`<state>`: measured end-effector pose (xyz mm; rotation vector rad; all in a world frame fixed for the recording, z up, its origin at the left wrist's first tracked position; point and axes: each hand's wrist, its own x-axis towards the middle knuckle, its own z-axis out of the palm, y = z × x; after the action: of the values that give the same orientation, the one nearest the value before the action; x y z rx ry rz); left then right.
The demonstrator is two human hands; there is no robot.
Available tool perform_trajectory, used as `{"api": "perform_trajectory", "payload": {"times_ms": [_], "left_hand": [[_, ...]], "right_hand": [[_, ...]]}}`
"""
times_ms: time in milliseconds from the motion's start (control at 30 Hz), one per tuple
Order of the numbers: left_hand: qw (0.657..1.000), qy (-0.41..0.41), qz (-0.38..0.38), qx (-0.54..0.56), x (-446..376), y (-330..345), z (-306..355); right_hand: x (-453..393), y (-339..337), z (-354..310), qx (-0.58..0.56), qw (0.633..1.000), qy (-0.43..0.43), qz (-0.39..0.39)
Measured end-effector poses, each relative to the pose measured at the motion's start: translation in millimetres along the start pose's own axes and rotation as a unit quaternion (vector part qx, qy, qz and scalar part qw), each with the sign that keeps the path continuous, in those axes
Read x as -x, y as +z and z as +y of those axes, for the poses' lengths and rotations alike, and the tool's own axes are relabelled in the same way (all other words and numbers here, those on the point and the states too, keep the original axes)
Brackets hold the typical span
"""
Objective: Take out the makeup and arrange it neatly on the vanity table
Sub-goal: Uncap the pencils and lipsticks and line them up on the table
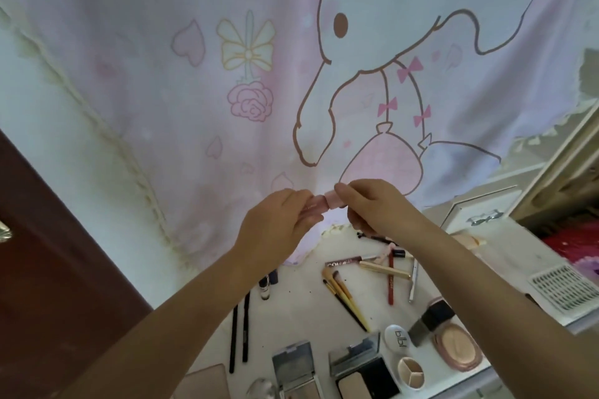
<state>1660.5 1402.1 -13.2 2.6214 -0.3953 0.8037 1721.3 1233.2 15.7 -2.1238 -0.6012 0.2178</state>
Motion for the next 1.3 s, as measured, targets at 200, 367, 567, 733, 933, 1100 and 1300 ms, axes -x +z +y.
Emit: {"api": "perform_trajectory", "payload": {"times_ms": [200, 367, 567, 733, 933, 1100, 1300], "left_hand": [[0.973, -0.108, -0.091, 0.182, 15, 17, -5], [0.994, -0.032, -0.078, 0.065, 34, 17, 4], [0.999, -0.021, -0.043, 0.008, 28, 13, 19], [0.985, -0.159, -0.037, 0.051, 14, 28, 34], [0.988, -0.103, -0.052, -0.099, 0, 44, 59], [0.979, -0.195, -0.046, -0.041, 4, 54, 64], [0.981, -0.167, -0.052, -0.08, 10, 50, 57]], "right_hand": [[21, -13, 13, -0.081, 0.988, -0.077, -0.105], [18, -1, 11, -0.068, 0.98, 0.076, -0.17], [11, 3, 29, -0.065, 0.988, -0.041, -0.131], [-3, -20, 47, -0.17, 0.967, -0.1, -0.163], [-22, -39, 63, -0.016, 0.973, -0.047, -0.224], [-27, -46, 86, -0.137, 0.945, -0.188, -0.231], [-32, -28, 75, -0.1, 0.956, -0.038, -0.275]]}}
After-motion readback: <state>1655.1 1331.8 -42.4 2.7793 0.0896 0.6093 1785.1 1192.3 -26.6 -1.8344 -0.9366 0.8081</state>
